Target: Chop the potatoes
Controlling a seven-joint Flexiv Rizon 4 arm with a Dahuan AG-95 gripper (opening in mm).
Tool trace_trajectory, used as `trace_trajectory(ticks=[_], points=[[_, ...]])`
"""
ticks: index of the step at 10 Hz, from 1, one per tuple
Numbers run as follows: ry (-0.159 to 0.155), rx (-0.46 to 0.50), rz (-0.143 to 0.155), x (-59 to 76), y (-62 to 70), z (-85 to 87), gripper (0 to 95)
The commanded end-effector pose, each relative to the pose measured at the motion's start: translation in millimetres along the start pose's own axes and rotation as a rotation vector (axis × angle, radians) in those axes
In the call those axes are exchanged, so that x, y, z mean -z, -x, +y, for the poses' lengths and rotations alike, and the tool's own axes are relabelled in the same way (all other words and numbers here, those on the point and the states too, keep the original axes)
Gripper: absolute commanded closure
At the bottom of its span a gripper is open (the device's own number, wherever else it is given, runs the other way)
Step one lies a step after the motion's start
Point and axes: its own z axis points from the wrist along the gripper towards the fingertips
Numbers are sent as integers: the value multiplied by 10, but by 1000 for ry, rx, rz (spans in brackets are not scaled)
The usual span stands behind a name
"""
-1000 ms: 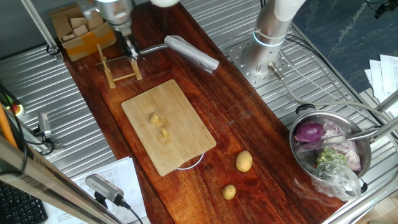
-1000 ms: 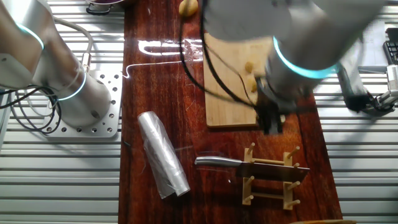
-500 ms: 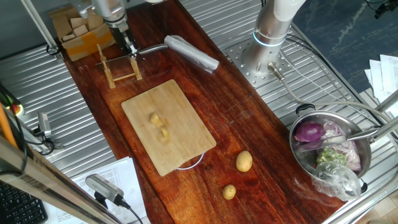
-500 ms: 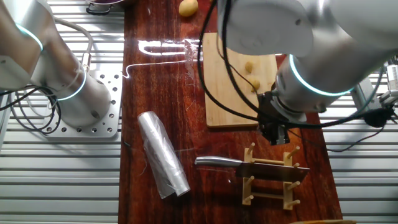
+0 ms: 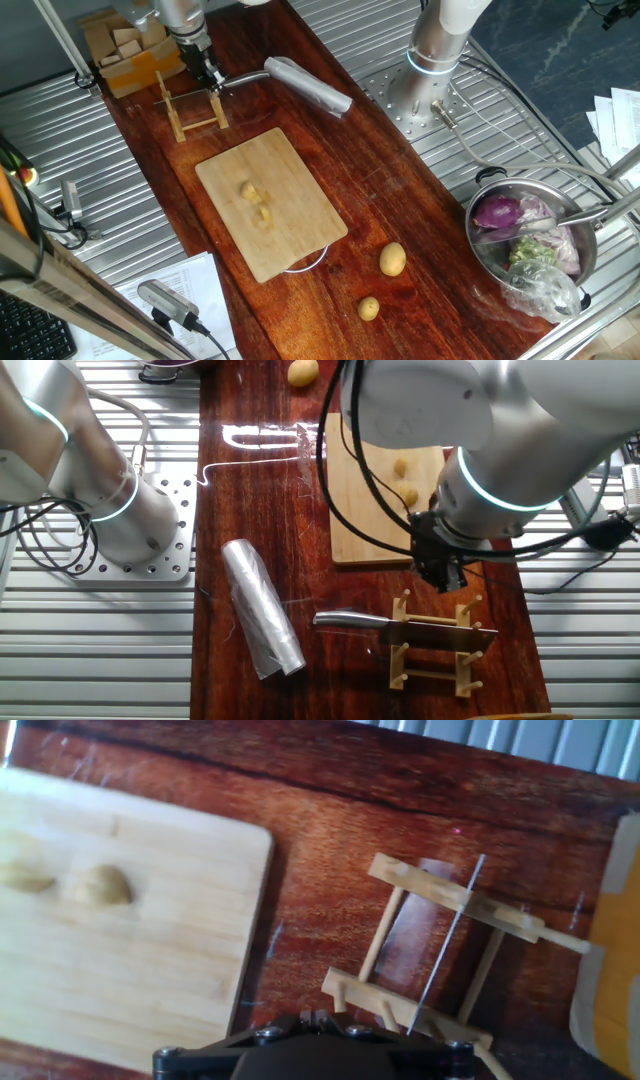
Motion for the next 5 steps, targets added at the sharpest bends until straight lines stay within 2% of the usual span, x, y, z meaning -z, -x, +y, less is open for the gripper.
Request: trace_trajectory(ticks=[1,2,5], points=[[2,11,7,-4,26,-11,950],[-11,-46,9,-4,26,-11,950],[-15,-99,11,-4,26,-11,950]])
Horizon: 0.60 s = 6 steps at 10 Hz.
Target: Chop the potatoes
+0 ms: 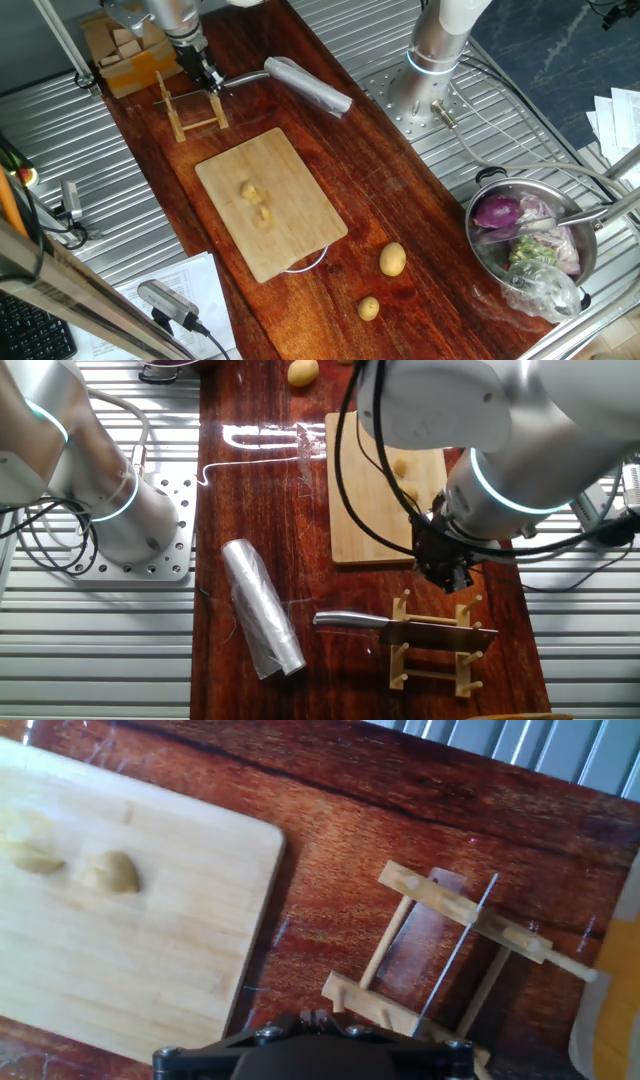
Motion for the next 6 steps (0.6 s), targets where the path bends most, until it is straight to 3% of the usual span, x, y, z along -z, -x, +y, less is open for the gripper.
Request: trace_trajectory(ticks=[1,4,6], points=[[-12,-150,-1,-6,13,-7,950],[-12,-215,21,-3,18,-35,950],[-14,-224,29,-67,40,-365,950]])
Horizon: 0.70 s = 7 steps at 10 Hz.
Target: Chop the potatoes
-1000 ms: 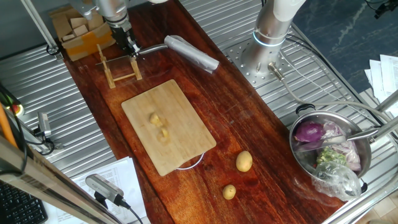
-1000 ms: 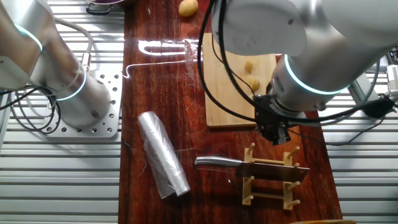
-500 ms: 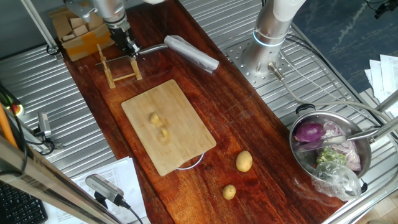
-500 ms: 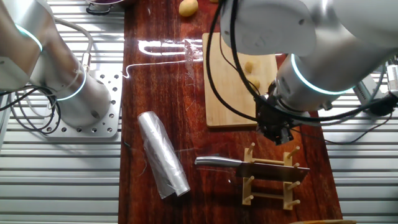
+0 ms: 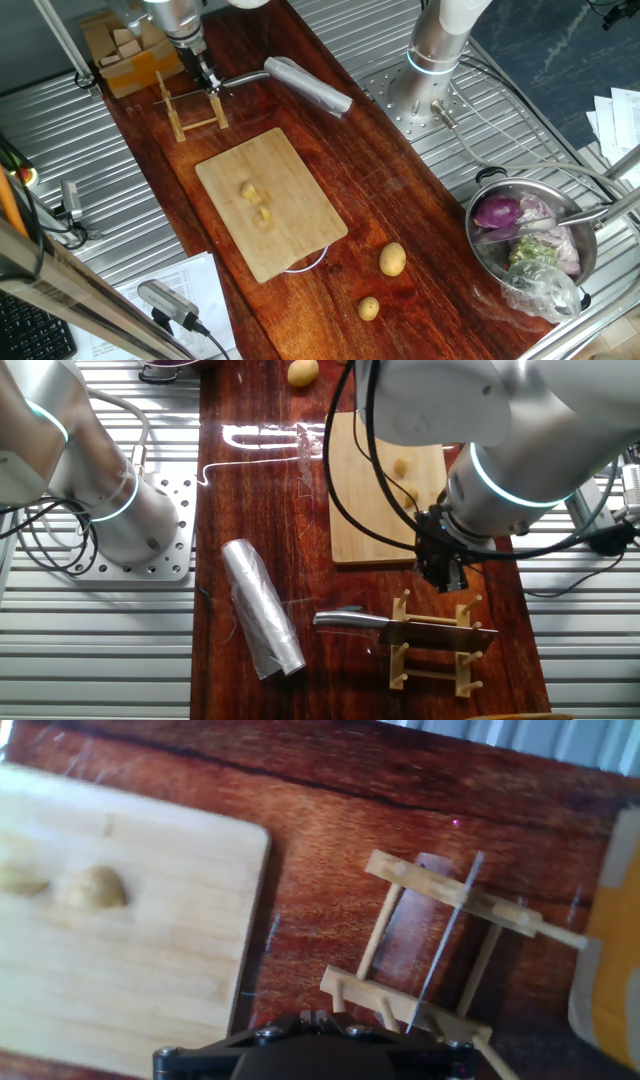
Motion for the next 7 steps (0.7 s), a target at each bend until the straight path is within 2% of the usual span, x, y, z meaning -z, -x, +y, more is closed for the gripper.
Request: trace_trajectory(ticks=[1,2,4,6,7], points=[[4,-30,23,-72,91,-300,950],[11,-43,33,-76,96,-423,950],[19,-86,28,-76,96,-423,570],[20,-118,24,-76,96,-423,570],[18,-124,24,-76,96,-423,380]])
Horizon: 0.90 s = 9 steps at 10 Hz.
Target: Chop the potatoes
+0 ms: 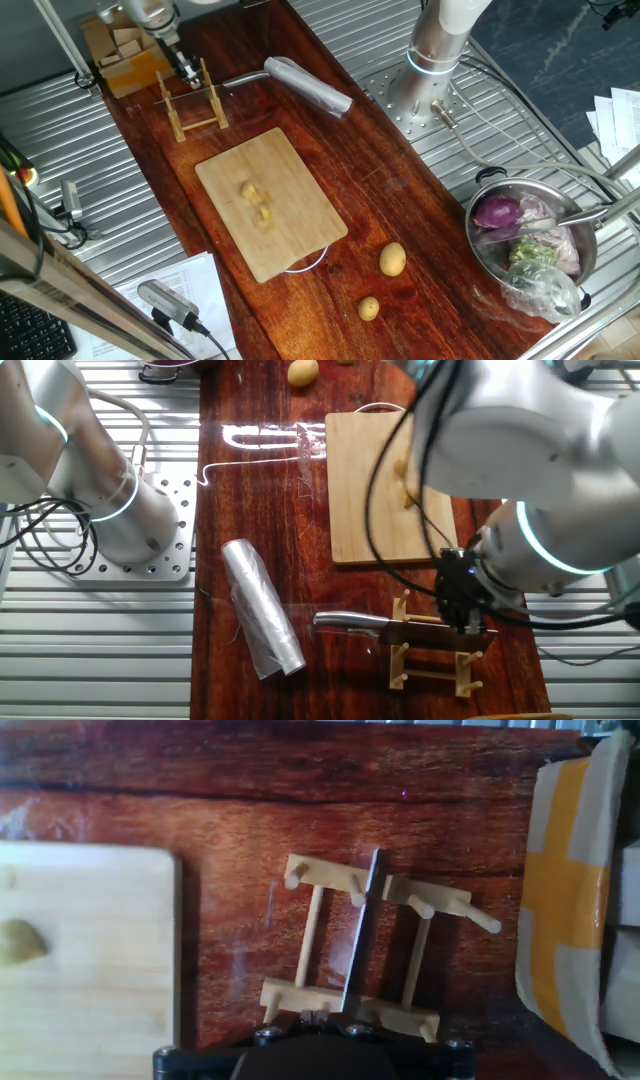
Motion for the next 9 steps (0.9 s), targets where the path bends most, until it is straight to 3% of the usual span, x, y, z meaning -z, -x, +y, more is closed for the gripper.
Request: trace_trajectory(ticks=[1,5,7,9], points=[[-2,-15,4,-4,35,-5,380],[-14,-13,15,-207,134,-191,380],[-5,-5,9,-230,139,-197,380],[-21,-15,14,-230,139,-197,380]])
